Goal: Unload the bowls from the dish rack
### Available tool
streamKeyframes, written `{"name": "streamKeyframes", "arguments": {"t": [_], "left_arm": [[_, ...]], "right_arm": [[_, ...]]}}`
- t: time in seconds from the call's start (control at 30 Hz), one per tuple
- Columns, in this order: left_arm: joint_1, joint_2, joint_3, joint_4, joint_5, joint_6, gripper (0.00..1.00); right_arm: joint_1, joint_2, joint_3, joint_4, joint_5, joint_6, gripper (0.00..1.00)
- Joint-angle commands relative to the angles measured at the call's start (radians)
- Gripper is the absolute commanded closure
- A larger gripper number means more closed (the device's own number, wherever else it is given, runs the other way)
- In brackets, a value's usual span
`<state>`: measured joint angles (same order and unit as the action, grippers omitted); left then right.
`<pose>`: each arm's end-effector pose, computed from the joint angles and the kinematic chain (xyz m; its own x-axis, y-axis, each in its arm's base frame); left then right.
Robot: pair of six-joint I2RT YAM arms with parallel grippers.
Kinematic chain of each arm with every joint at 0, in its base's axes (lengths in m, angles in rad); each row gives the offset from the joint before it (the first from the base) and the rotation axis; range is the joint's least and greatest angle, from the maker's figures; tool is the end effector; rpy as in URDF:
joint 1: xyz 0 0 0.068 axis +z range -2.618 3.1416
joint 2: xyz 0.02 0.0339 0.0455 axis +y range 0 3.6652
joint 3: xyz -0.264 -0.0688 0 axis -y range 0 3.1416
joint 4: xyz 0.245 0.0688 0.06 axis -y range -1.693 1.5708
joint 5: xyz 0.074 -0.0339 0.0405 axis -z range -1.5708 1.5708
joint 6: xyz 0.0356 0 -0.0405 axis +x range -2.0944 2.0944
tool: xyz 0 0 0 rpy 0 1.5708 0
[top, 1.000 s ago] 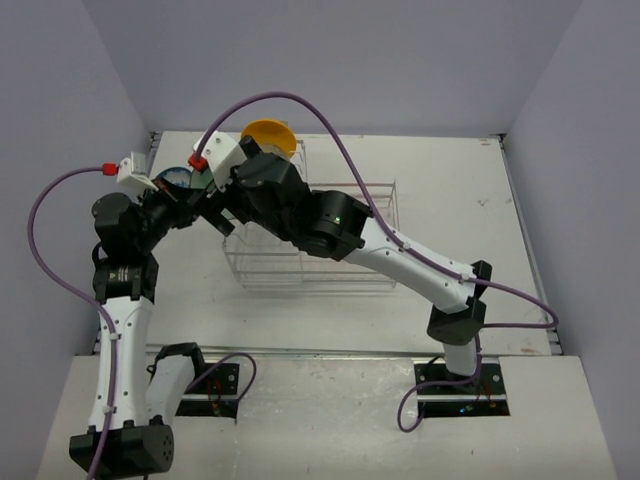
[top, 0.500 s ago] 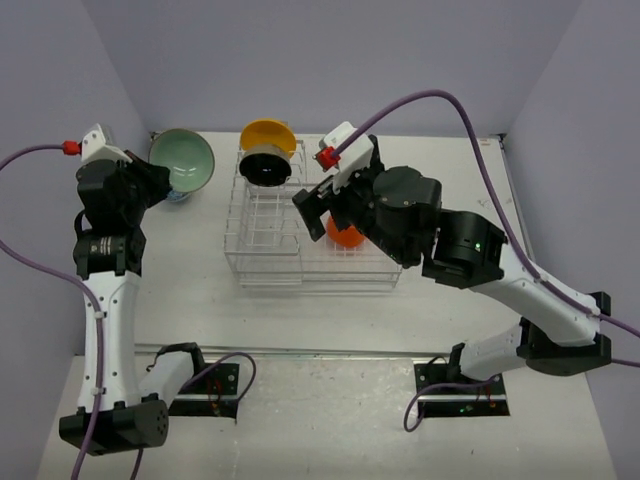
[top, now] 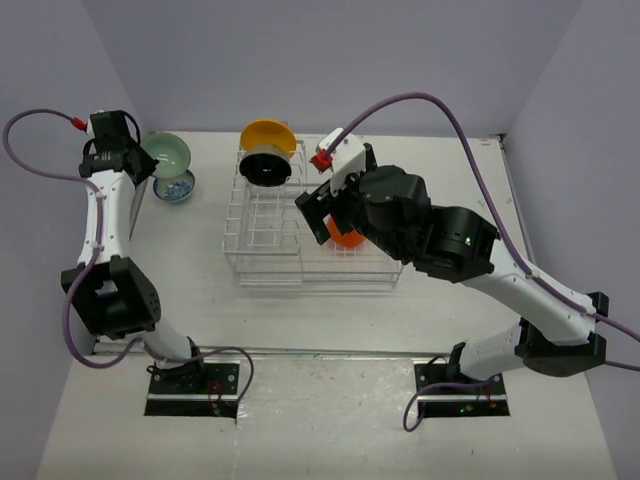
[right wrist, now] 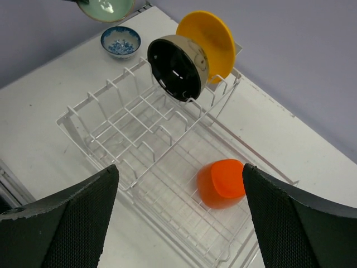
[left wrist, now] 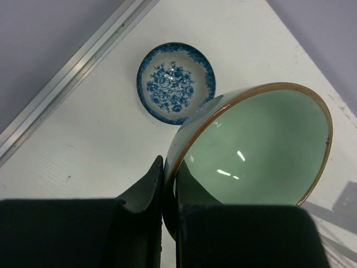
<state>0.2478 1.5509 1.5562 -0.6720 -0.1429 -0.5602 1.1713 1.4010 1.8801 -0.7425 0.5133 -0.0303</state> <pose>0.3335 0.0896 0.3712 -0.3212 -0.6238 -0.7125 -0.6161 0.7091 -0.3430 0.1198 0.2387 0.5125 -0.0825 -0.2633 -0.9612 -0.6209 0.7680 -0.1570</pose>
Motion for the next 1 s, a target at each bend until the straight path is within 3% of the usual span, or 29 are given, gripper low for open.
{"name": "streamKeyframes", "arguments": {"t": [0.0,0.4,0.6,0.97], "left_arm": [[0.044,0.11,0.129,0.037,0.045,-0.017,1.0],[0.062,0.484,0.415,0.068,0.163,0.019,1.0],[0.079,0.58,0.487,0.071,0.2,-0.017,1.0],[0.087,0.6,0.392,0.097,0.209,-0.053,1.0]], "right_arm": [[0.002,-0.046,-0.033,-0.027,-0.032,0.072,0.09],[0.002,-0.046,-0.045,-0.086,0.025,0.102,0.11],[0.001,-0.06,-0.026,-0.123,0.059,0.127,0.11],[-0.01,-0.043,0.013,-0.127,0.088,0.101,0.11]]}}
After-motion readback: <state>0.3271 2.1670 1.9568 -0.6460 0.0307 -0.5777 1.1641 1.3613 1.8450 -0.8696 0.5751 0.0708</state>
